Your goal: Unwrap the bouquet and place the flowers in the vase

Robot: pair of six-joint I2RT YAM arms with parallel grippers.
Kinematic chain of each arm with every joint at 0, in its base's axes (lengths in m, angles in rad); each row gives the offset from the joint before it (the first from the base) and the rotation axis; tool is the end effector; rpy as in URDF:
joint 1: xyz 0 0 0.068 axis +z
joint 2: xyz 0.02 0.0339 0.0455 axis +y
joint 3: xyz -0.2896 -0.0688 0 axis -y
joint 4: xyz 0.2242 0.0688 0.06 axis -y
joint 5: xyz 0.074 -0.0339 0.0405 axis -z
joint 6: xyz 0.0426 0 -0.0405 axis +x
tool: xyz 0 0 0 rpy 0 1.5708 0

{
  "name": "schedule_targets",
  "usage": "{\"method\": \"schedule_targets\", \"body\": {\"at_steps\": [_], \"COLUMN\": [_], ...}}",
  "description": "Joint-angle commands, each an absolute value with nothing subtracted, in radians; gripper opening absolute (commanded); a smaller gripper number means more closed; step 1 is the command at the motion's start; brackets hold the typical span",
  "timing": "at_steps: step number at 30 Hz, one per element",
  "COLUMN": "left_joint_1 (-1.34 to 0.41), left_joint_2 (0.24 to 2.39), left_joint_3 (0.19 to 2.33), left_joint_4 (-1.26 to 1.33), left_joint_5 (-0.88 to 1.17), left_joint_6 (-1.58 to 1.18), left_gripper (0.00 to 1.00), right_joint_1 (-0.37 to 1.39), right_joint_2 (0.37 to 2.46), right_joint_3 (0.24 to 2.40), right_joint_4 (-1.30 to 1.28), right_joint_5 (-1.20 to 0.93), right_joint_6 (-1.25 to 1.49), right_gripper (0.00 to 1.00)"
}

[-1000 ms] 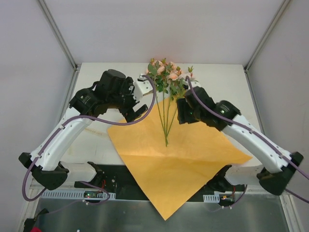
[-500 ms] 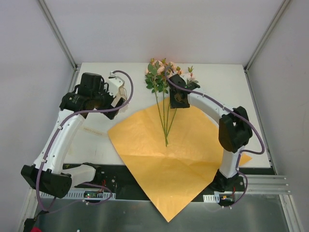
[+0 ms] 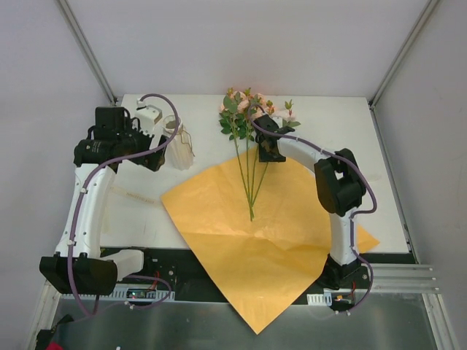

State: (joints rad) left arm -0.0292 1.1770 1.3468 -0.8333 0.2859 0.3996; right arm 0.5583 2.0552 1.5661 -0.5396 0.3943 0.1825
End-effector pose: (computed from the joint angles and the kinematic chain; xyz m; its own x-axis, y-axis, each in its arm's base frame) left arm 0.2098 -0.0181 0.4072 -0.4698 0.3871 -0.7933 0.4699 0.8705 0.1465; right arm 0.3814 0.2189 0.2203 -0.7727 -0.2851 -0.5671 -0.1838 0.9557 -0.2300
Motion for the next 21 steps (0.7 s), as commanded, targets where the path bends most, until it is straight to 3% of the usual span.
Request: {"method": "schedule_targets", "body": {"at_steps": [1,15,21], "left_joint_1": [-0.006,-0.006,-0.006], "left_joint_2": [1.157,1.106,1.097], "left_joint_3": [1.368,1.315,1.292], "left_joint_4": [-0.816,-0.821,-0.824], "left_joint_5": [0.345,0.365,0.368], "left_joint_6": [0.39,0.4,0.417], "left_gripper": [0.99,0.99,0.99], "right_joint_1": [0.555,0.555,0.552], "right_joint_2": [2.077,2.114,2.144], "right_joint_3": [1.592,1.578,1.58], "right_joint_4": [-0.436,-0.384,-0.37], "right_joint_5": [0.399,0.4,0.41], "right_joint_6": [0.199,0.236,0.261], "right_gripper": [0.51,0.48,0.4]}}
